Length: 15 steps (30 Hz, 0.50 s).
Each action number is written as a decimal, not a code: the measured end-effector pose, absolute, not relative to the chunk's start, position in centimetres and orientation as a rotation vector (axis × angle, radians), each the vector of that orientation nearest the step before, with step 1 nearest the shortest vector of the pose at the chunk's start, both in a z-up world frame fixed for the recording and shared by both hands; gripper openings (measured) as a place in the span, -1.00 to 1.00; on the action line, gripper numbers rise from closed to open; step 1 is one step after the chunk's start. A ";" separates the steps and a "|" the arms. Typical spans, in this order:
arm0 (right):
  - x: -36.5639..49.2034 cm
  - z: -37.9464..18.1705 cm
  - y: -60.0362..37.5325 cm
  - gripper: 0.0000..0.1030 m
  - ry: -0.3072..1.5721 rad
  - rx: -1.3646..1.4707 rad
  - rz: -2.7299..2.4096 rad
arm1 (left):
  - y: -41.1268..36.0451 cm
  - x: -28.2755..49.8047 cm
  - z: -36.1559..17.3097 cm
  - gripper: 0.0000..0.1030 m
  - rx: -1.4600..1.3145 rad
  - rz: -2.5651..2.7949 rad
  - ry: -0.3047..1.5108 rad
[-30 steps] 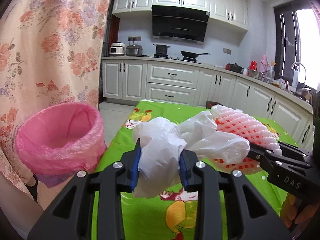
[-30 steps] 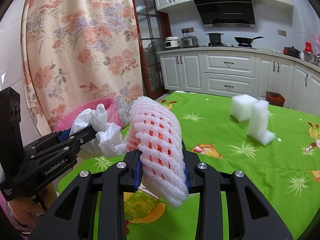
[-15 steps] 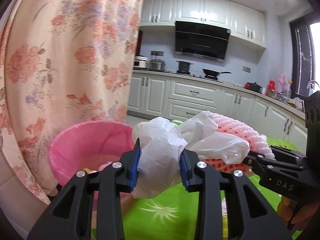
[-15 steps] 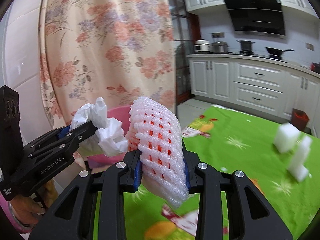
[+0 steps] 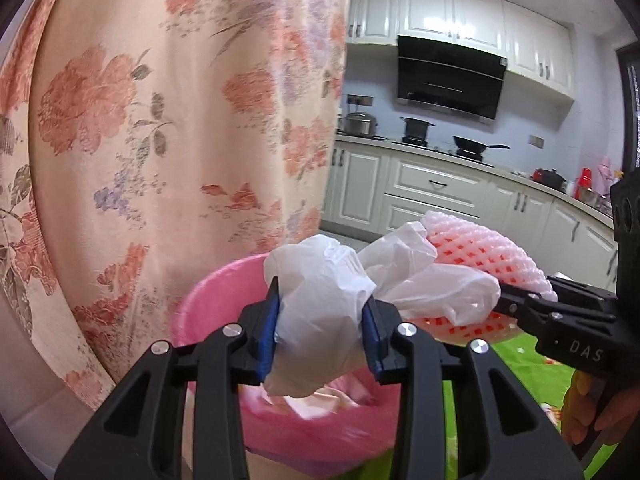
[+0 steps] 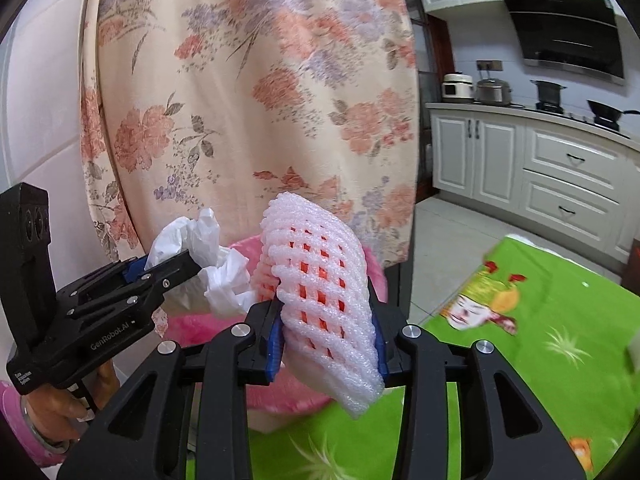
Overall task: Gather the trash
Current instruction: 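Carry the foam net and plastic bag over the pink wastebasket with both tools, then open both tools to drop the net and bag into the wastebasket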
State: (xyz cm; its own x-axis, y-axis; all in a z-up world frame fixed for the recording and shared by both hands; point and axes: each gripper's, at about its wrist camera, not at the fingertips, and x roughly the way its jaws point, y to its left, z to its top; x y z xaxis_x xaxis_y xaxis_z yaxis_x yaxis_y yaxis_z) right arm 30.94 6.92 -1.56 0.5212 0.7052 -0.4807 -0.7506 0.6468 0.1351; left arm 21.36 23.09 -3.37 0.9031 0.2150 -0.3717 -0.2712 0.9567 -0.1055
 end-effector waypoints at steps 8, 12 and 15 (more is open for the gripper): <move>33.3 -3.4 11.0 -0.01 0.575 -0.134 0.923 | 27.1 23.4 -5.2 -0.04 -0.210 0.298 0.409; 33.9 -3.9 11.1 0.14 0.575 -0.139 0.912 | 28.7 22.7 -5.5 0.34 -0.251 0.351 0.381; 34.0 -4.1 10.2 0.14 0.577 -0.127 0.895 | 29.2 22.3 -5.6 0.49 -0.255 0.370 0.384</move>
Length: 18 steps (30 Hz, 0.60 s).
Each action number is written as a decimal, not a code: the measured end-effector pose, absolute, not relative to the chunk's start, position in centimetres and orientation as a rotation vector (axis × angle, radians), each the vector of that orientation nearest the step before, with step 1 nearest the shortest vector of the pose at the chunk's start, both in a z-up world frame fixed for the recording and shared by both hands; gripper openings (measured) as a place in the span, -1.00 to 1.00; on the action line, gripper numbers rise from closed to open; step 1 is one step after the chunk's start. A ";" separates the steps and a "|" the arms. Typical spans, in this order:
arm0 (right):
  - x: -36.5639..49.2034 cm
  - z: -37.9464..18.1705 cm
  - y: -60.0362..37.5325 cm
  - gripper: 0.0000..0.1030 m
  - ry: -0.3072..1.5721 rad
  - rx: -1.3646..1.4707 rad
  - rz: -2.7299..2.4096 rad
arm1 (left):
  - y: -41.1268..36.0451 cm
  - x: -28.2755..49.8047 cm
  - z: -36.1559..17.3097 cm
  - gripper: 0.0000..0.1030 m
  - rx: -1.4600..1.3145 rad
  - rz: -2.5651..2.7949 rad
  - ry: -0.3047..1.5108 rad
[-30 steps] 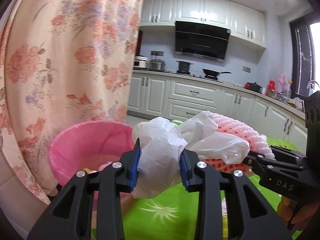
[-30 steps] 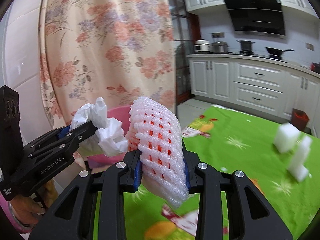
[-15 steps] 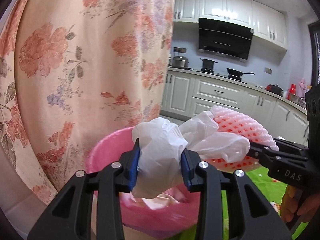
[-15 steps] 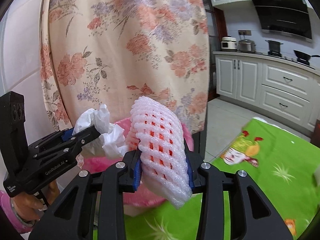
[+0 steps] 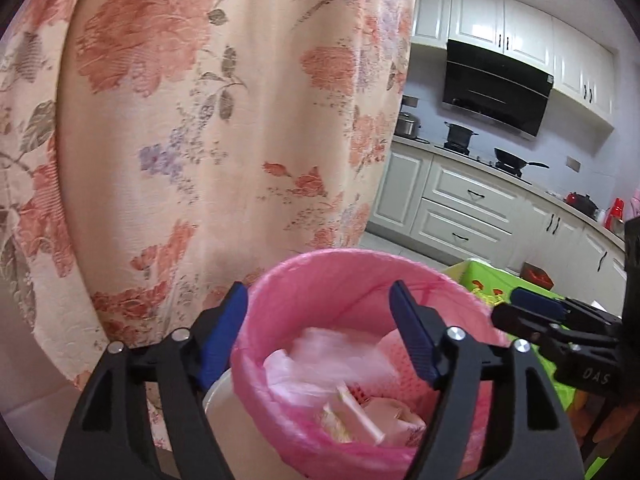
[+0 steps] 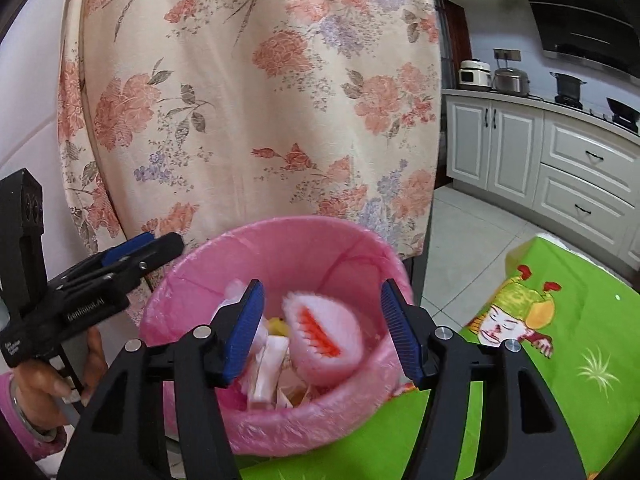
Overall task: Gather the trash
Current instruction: 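Open both tools to drop the net and bag into the wastebasket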
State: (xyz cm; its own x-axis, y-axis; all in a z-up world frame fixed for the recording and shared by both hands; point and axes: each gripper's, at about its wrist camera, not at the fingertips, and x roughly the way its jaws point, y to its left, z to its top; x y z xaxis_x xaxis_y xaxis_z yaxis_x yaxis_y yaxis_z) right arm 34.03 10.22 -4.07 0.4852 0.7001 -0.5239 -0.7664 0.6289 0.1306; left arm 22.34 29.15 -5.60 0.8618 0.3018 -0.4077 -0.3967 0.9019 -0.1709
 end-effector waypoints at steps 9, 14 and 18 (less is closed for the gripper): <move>32.7 -4.1 5.9 0.25 0.595 -0.065 0.830 | 26.1 20.5 -5.4 0.90 -0.248 0.393 0.372; 31.2 -4.2 2.5 0.33 0.598 -0.054 0.775 | 22.5 20.1 -4.9 0.90 -0.213 0.335 0.373; 30.3 -4.2 -0.8 0.33 0.596 -0.028 0.724 | 18.8 20.2 -4.4 0.90 -0.160 0.261 0.369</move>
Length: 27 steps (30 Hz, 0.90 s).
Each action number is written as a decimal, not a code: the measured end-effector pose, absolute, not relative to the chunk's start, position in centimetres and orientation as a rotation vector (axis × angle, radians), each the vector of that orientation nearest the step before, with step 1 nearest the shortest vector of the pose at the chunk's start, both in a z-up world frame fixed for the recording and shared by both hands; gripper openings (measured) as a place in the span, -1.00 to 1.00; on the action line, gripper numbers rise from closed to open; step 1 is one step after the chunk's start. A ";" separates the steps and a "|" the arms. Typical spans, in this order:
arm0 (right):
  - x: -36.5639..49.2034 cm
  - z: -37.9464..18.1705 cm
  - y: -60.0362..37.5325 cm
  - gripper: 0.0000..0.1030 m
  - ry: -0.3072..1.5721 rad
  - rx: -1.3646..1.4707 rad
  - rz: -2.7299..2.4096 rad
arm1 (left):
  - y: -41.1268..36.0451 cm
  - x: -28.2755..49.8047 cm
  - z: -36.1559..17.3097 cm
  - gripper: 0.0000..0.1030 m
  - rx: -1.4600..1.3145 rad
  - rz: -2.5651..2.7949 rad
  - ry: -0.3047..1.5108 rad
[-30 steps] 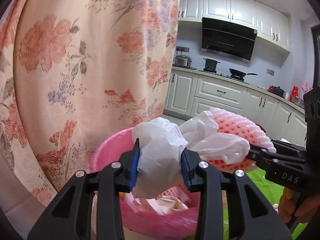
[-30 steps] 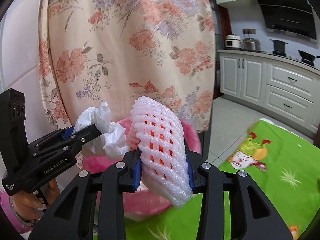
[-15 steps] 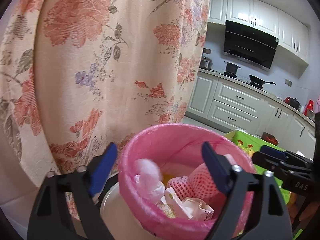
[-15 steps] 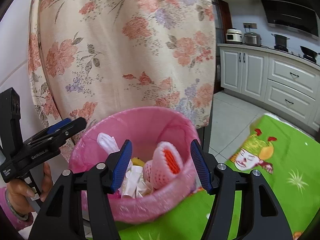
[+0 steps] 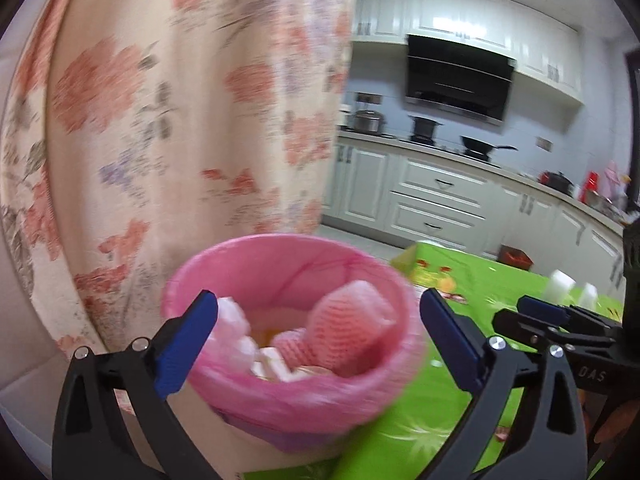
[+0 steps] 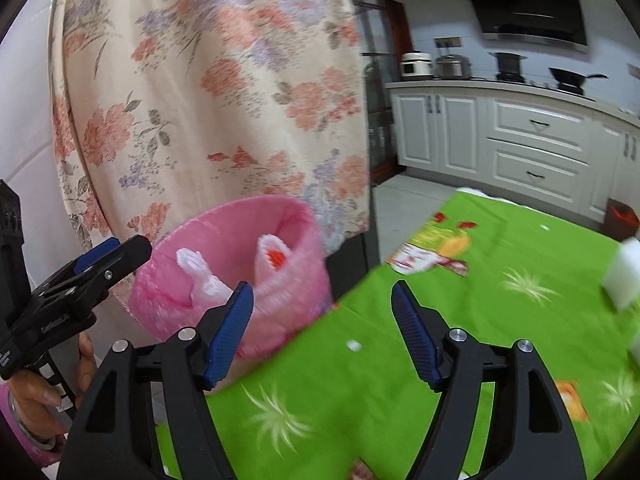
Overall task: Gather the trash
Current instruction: 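Open both tools to drop the net and bag into the wastebasket, then move both open tools back toward the white foam blocks on the table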
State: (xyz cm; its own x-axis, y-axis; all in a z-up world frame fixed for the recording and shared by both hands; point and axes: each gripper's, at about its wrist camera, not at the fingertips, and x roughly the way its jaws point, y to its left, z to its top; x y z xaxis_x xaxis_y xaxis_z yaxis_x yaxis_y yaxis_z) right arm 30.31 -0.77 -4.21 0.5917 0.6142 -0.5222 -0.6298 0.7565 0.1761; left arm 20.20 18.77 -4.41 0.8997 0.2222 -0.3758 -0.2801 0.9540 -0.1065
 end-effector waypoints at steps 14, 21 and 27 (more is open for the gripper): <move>27.4 -4.0 -13.9 0.39 0.568 0.024 0.477 | 4.6 23.3 -6.4 0.90 -0.033 -0.039 0.446; 27.3 -5.0 -20.5 0.40 0.579 0.078 0.334 | -2.5 26.7 -7.9 0.90 0.010 -0.140 0.482; 28.5 -5.6 -25.6 0.41 0.575 0.092 0.228 | -5.7 28.7 -9.8 0.90 0.031 -0.152 0.527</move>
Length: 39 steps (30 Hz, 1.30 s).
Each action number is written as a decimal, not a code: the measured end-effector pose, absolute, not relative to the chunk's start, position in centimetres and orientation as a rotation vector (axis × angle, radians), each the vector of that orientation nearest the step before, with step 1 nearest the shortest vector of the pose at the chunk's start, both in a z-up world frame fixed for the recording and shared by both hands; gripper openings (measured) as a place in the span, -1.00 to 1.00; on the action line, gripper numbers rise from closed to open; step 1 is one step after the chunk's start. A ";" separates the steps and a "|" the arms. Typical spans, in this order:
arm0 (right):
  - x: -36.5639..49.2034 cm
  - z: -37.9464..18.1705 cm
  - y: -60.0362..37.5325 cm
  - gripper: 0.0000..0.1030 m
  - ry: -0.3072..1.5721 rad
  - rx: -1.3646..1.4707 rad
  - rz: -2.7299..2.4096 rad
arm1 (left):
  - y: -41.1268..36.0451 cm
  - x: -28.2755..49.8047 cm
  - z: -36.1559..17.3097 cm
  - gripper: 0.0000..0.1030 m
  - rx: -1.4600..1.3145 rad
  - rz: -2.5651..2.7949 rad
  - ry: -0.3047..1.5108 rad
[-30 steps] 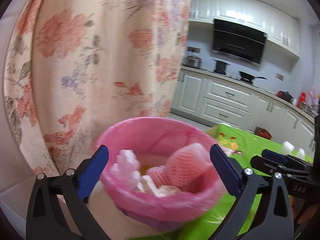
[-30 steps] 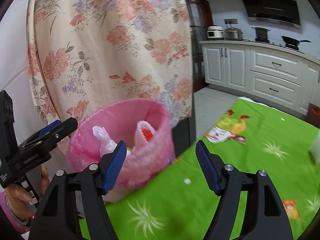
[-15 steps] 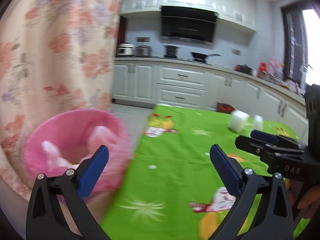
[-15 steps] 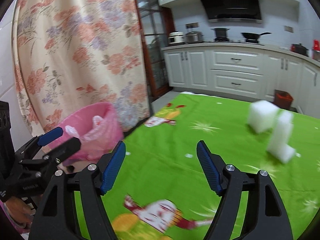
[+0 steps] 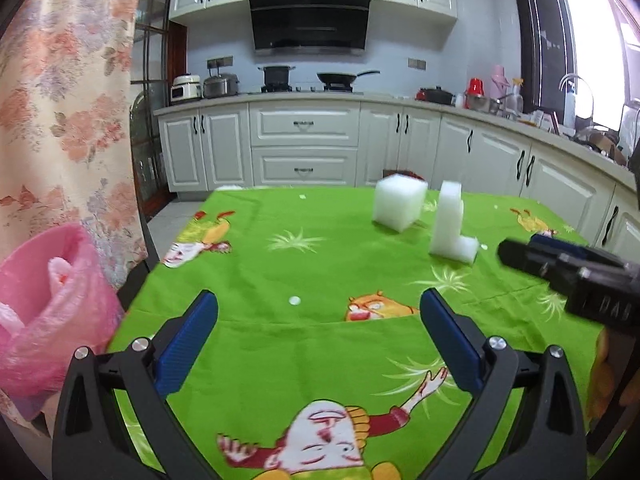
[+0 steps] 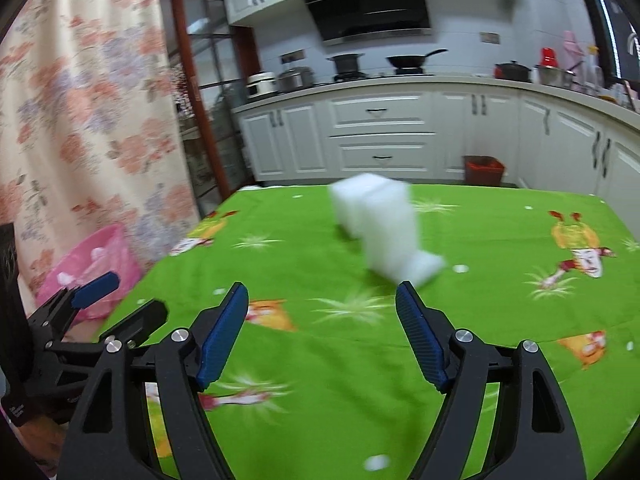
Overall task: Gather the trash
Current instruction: 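Move both open tools back toward the white foam blocks on the table, then grasp a white foam block with the right tool while the left tool grasps another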
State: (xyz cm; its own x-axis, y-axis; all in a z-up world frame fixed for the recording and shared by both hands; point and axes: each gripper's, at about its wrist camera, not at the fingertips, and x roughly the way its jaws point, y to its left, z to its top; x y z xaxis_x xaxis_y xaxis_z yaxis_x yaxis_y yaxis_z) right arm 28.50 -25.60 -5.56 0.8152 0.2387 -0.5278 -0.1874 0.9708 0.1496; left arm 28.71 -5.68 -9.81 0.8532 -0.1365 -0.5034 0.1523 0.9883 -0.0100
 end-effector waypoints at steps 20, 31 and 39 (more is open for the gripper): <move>39.8 -8.6 -27.6 0.52 0.713 -0.070 0.239 | -7.2 33.9 -11.2 0.90 0.021 -0.127 0.584; 44.7 -10.1 -26.8 0.32 0.799 -0.123 0.302 | -7.1 39.4 -11.2 0.90 -0.004 -0.130 0.600; 43.5 -9.1 -29.0 0.02 0.724 -0.075 0.224 | -10.2 44.9 -11.2 0.90 0.017 -0.215 0.619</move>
